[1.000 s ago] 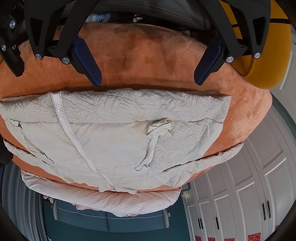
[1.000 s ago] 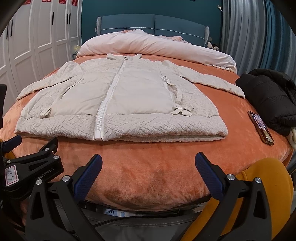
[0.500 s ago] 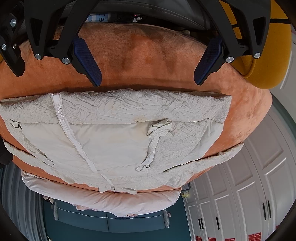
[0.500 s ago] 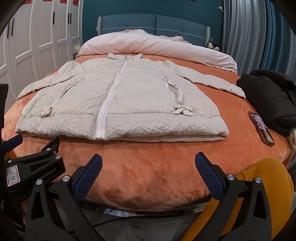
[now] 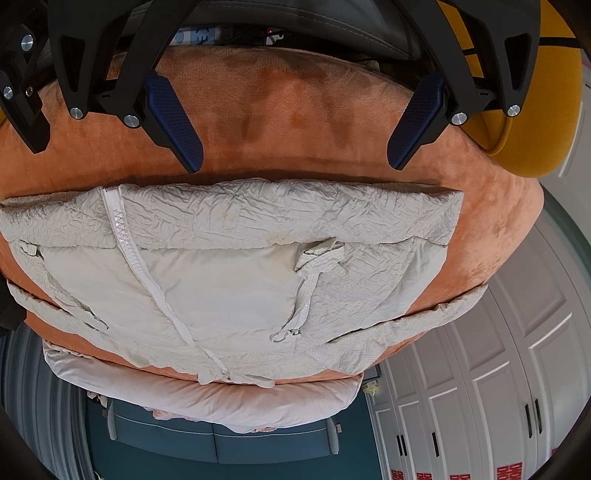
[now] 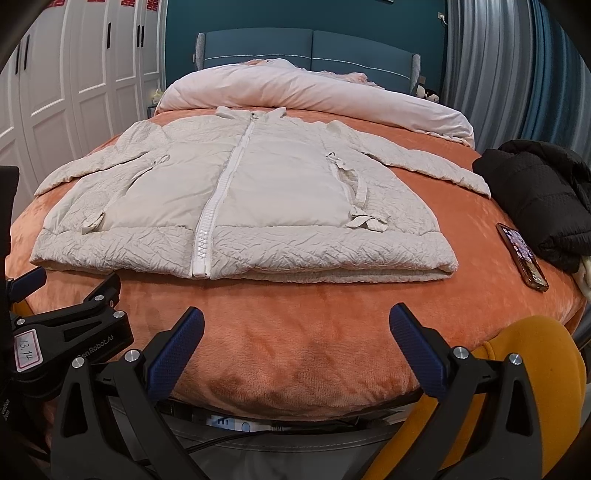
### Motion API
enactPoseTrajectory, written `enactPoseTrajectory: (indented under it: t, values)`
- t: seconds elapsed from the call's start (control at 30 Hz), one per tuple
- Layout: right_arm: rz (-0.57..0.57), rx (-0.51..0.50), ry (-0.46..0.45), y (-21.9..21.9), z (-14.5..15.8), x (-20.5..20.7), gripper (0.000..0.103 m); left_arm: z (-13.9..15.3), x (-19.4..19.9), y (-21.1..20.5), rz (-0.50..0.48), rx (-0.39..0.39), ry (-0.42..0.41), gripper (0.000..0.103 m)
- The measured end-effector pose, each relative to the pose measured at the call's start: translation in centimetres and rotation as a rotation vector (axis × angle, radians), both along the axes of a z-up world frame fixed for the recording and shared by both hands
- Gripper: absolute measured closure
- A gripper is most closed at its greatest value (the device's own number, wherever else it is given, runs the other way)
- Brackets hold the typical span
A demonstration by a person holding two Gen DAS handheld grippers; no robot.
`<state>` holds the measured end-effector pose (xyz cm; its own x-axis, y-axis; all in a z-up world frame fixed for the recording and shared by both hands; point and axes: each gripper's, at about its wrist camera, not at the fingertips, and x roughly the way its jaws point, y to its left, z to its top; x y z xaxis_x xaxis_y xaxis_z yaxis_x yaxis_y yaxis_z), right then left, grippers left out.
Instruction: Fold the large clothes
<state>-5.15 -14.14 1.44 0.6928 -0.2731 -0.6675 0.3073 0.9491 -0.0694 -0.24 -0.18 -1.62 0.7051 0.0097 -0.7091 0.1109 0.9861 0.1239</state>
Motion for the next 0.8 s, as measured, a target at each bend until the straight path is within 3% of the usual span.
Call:
enactPoseTrajectory:
  t: [0.8]
  values:
    - [0.004, -0.001, 0.003, 0.25, -0.16, 0.05, 0.005, -0.29, 0.00, -0.08, -0.004, 0.006, 0.002, 0.005]
